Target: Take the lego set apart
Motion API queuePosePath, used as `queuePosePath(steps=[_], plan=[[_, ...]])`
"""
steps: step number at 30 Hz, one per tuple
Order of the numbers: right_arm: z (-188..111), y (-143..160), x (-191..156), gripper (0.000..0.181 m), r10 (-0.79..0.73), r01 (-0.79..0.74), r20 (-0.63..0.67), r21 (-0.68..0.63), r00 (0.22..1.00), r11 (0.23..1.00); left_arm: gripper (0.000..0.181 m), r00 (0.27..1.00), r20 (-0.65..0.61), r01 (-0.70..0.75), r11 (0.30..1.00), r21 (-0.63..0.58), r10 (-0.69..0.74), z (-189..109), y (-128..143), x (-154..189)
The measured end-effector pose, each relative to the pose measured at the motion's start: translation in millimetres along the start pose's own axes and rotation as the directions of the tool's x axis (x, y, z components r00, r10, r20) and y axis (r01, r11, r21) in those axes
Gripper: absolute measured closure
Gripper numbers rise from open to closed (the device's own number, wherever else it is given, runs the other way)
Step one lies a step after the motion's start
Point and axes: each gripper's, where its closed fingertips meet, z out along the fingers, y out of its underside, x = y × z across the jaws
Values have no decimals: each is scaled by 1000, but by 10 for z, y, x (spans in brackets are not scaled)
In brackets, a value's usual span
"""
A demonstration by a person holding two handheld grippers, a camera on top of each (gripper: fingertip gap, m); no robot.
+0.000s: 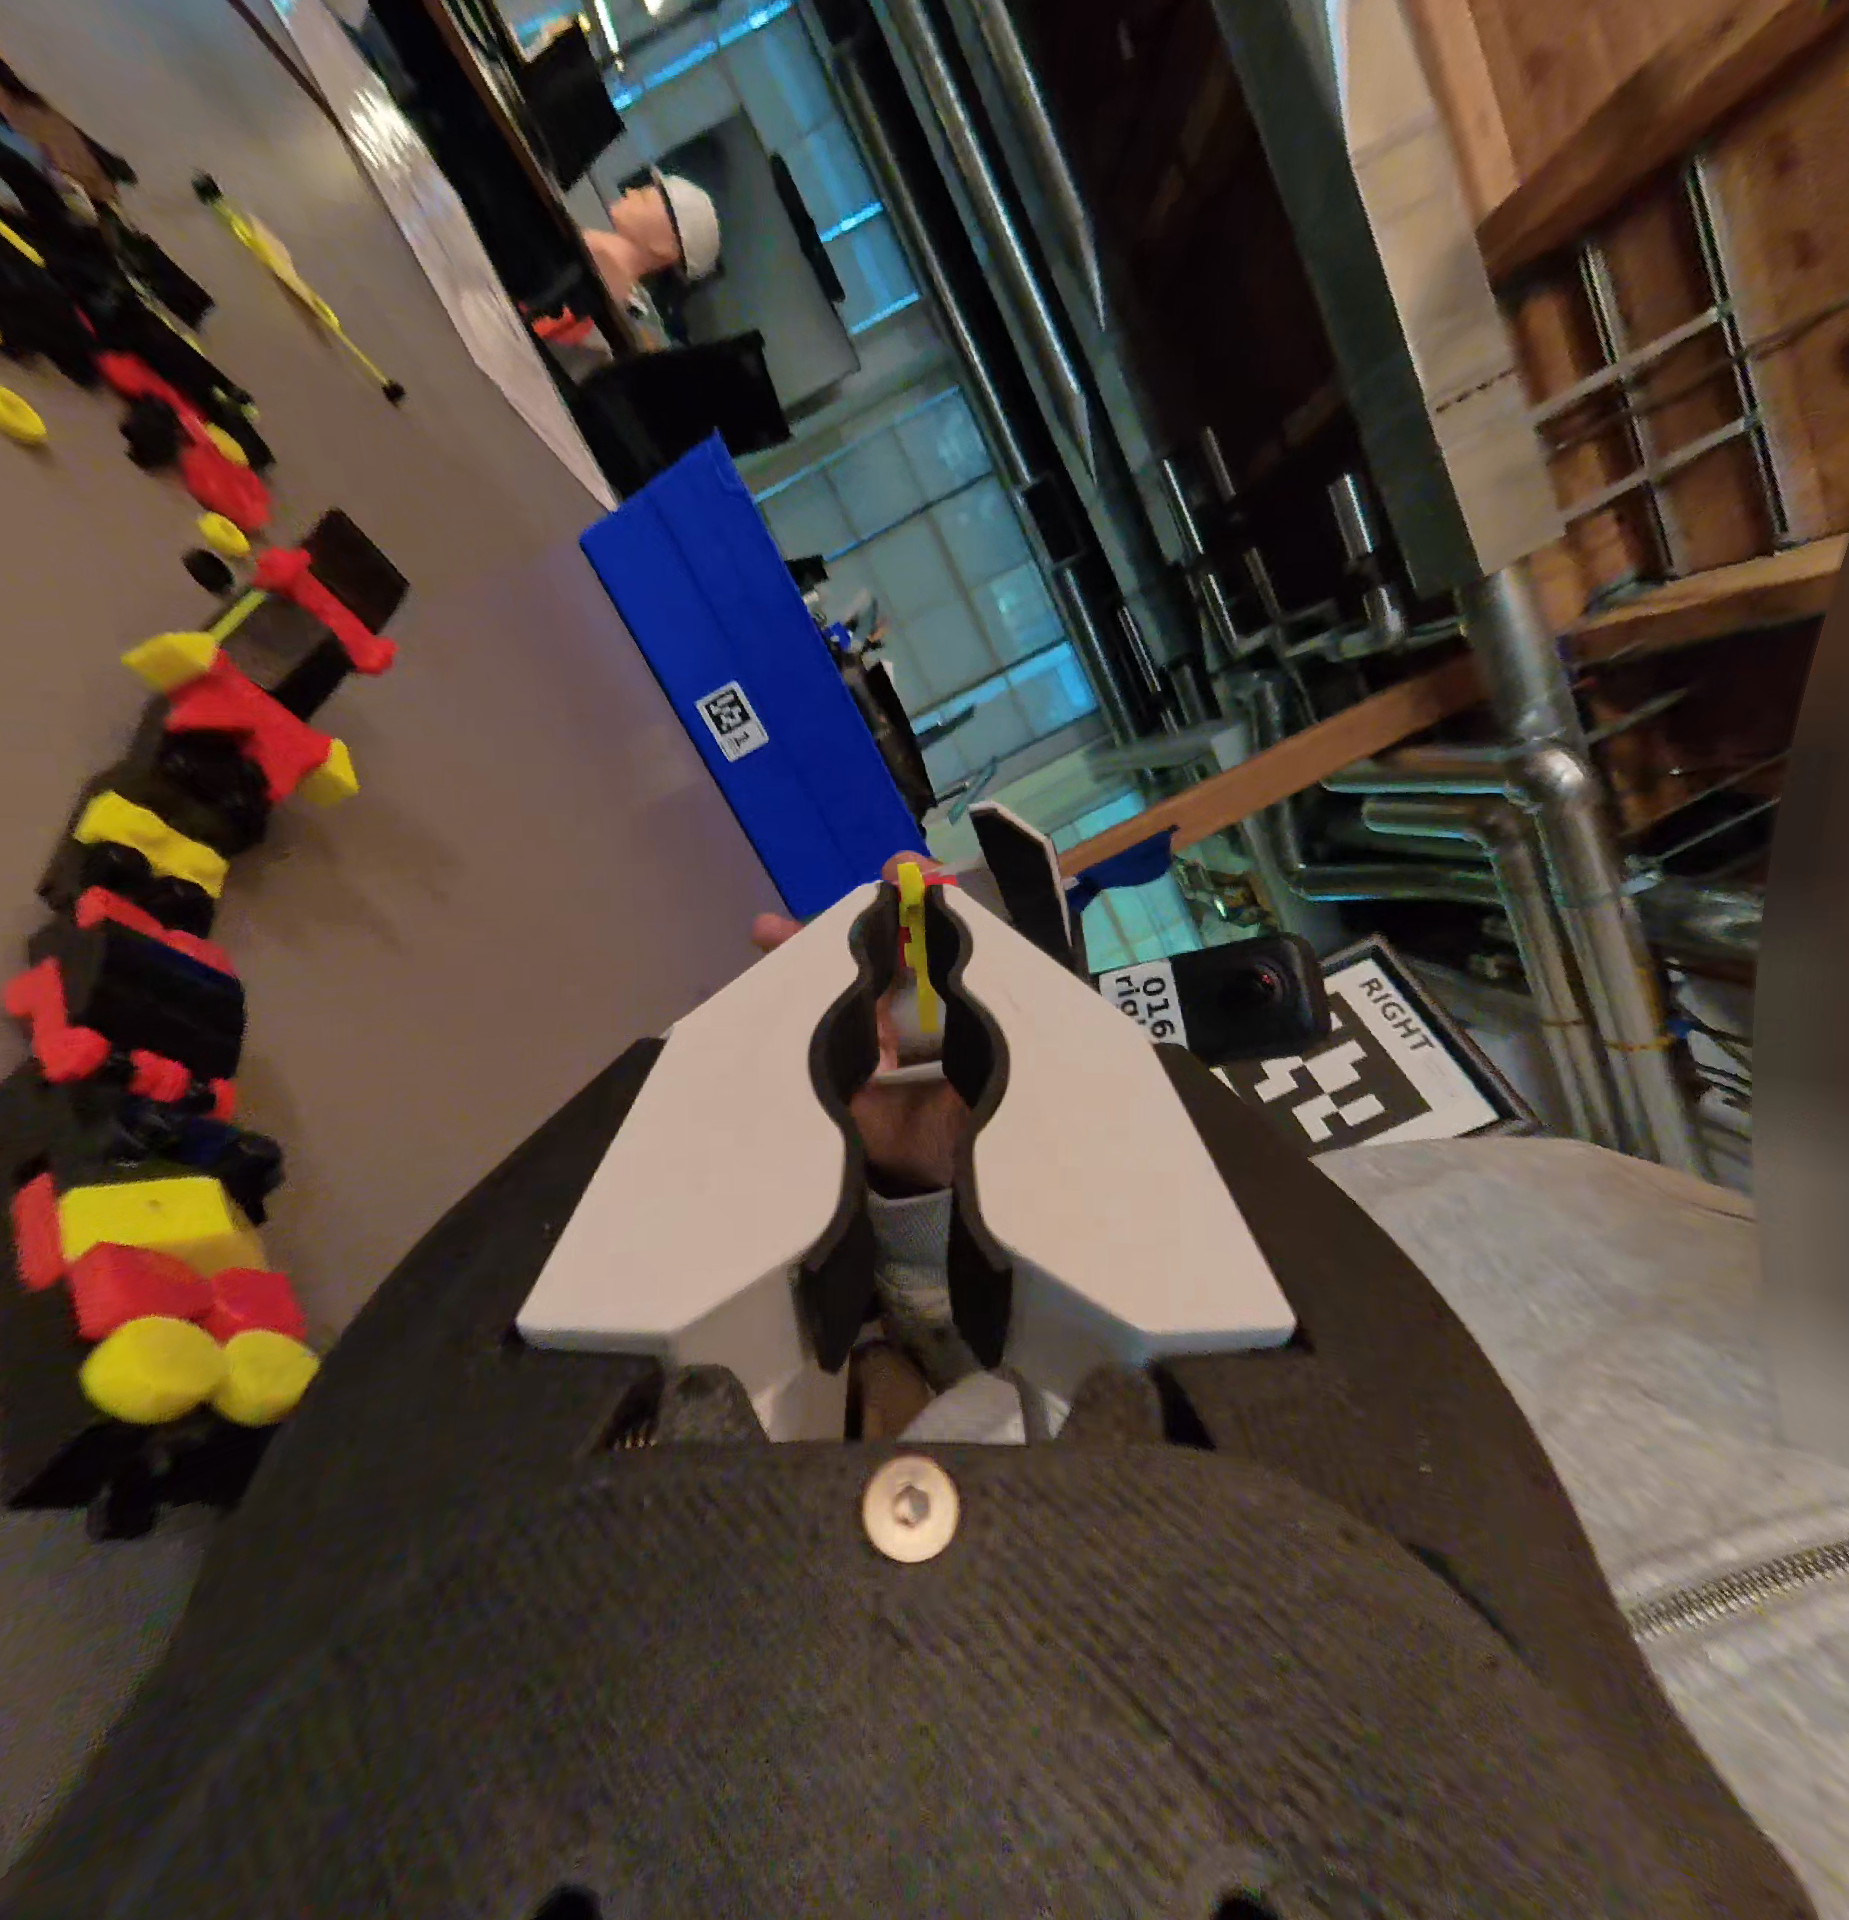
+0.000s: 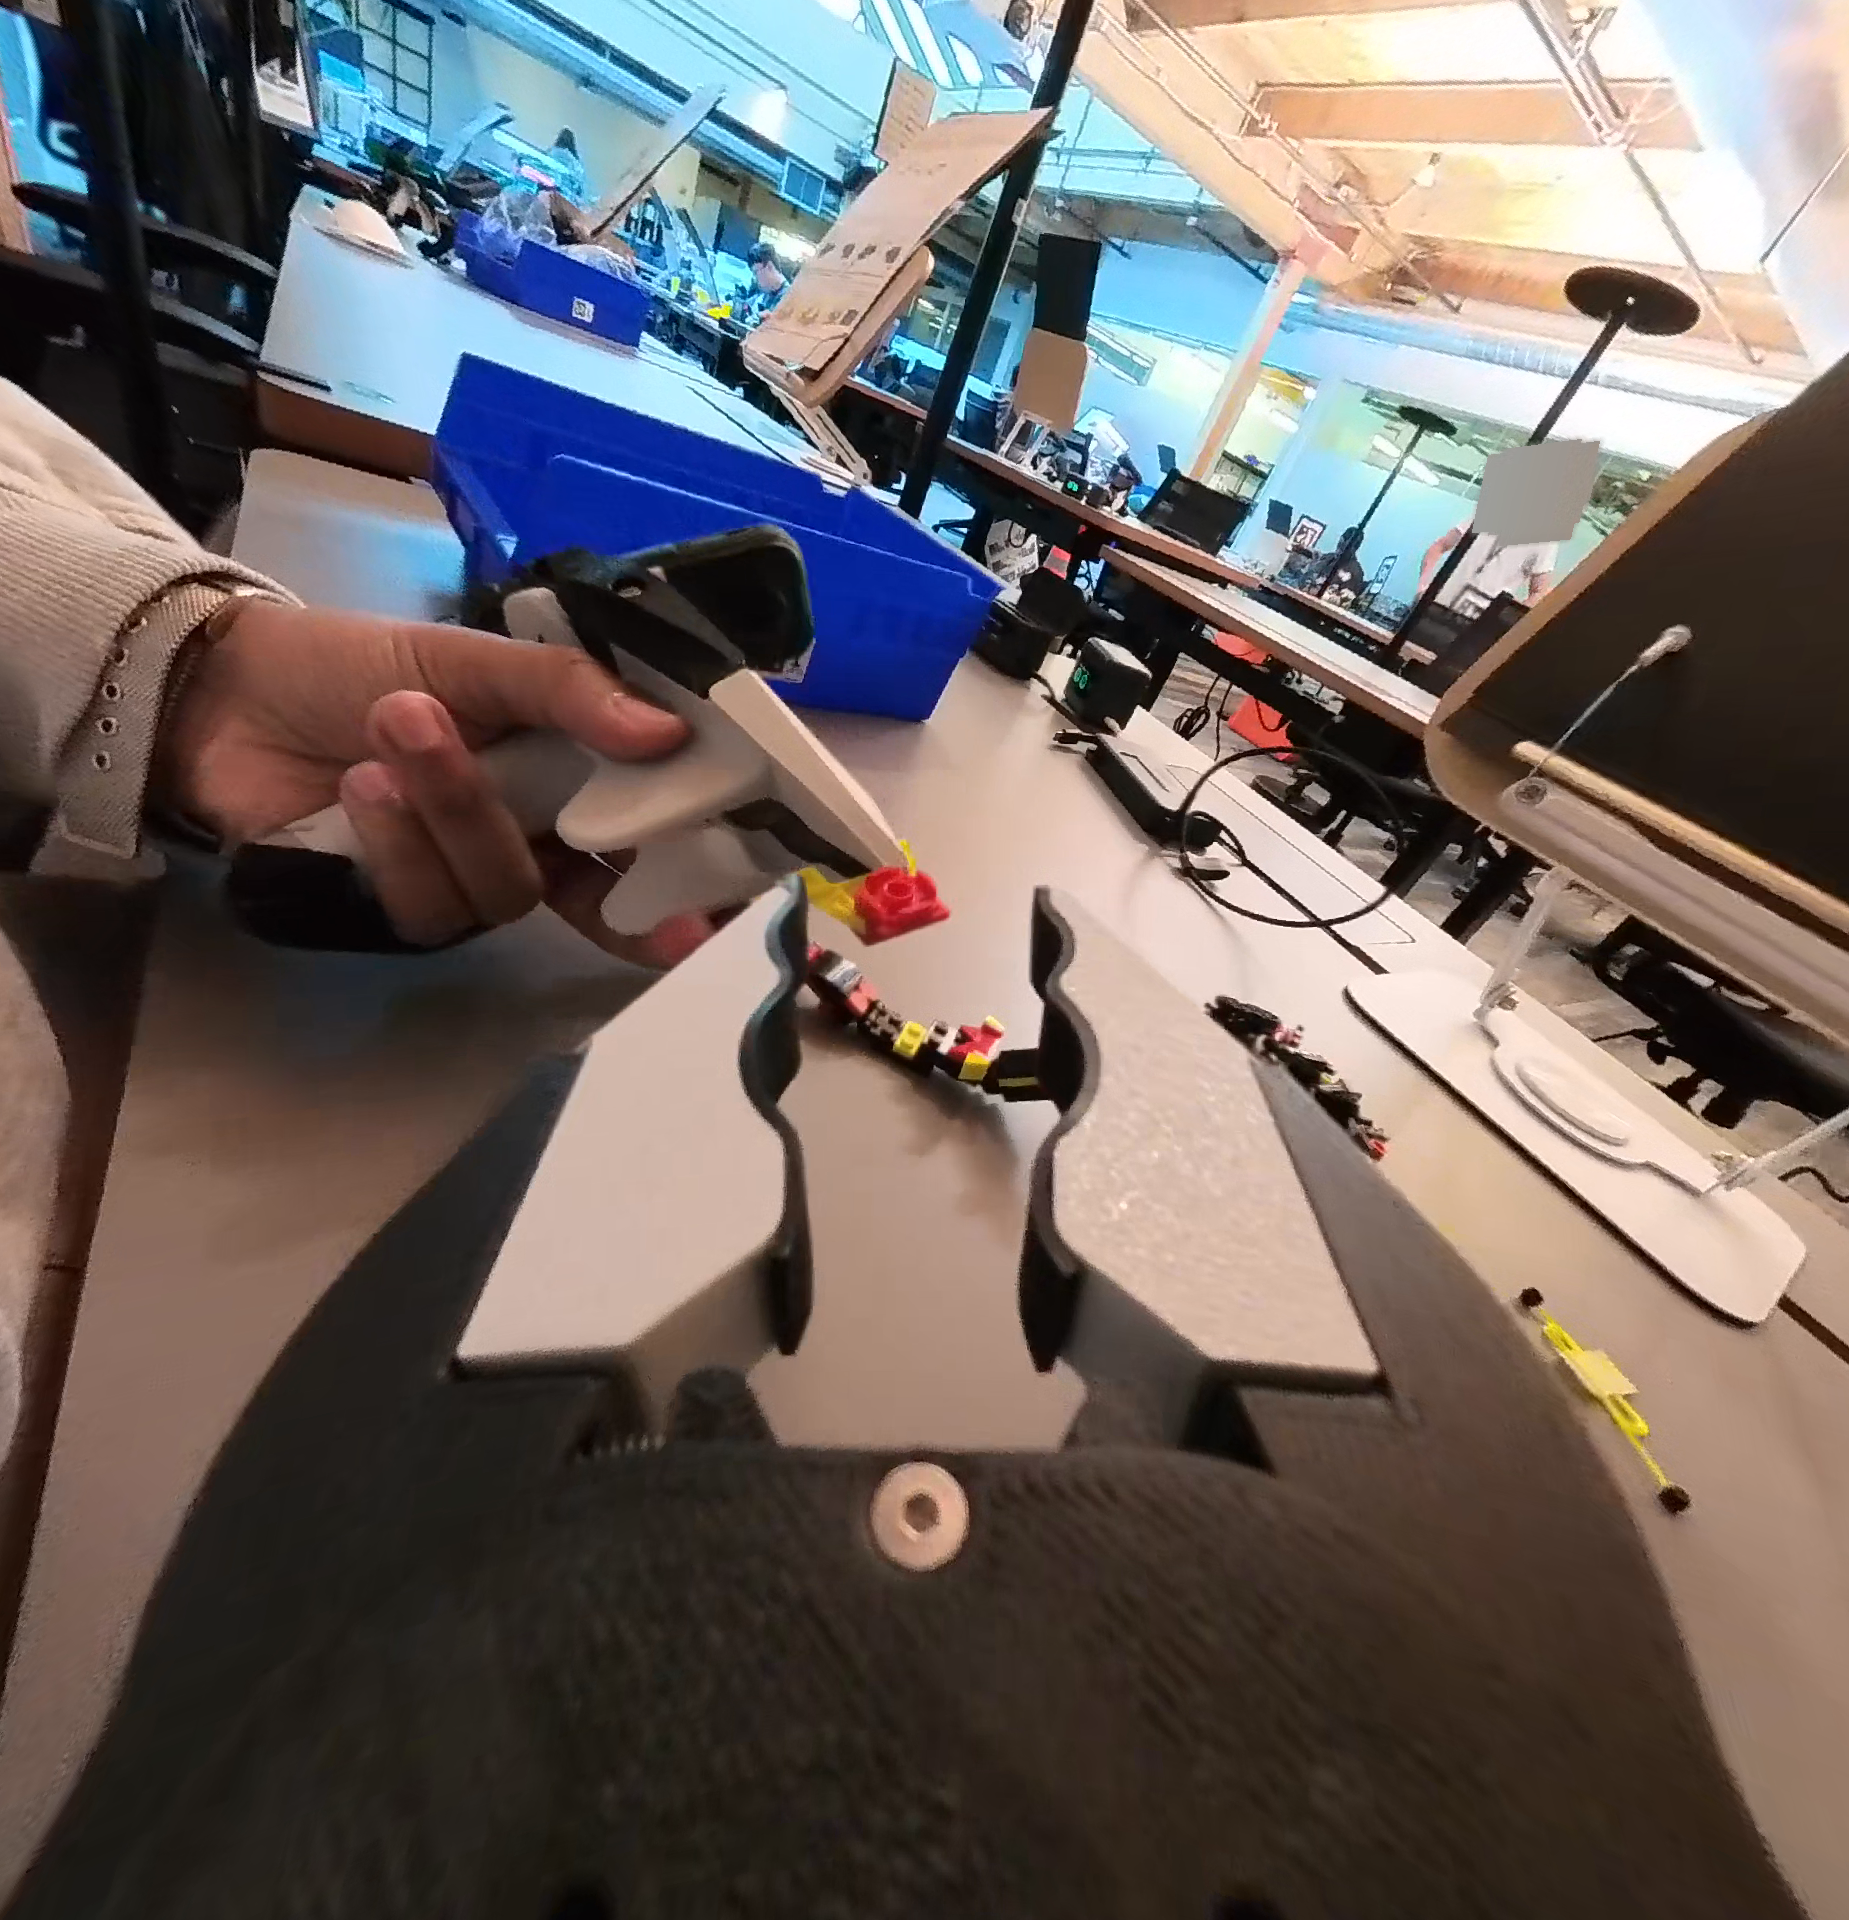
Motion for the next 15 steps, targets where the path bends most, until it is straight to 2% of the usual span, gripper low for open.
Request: queuePosePath(steps=[7,15], plan=[[21,68,-70,157,-16,17,29,-26,999,1000,179,998,-34,51,998,-23,-52,36,81,2],[48,146,-156,159,29,-25,97,-44,995,999,180,1000,-6,-6,997,-81,5,46,158,-33]])
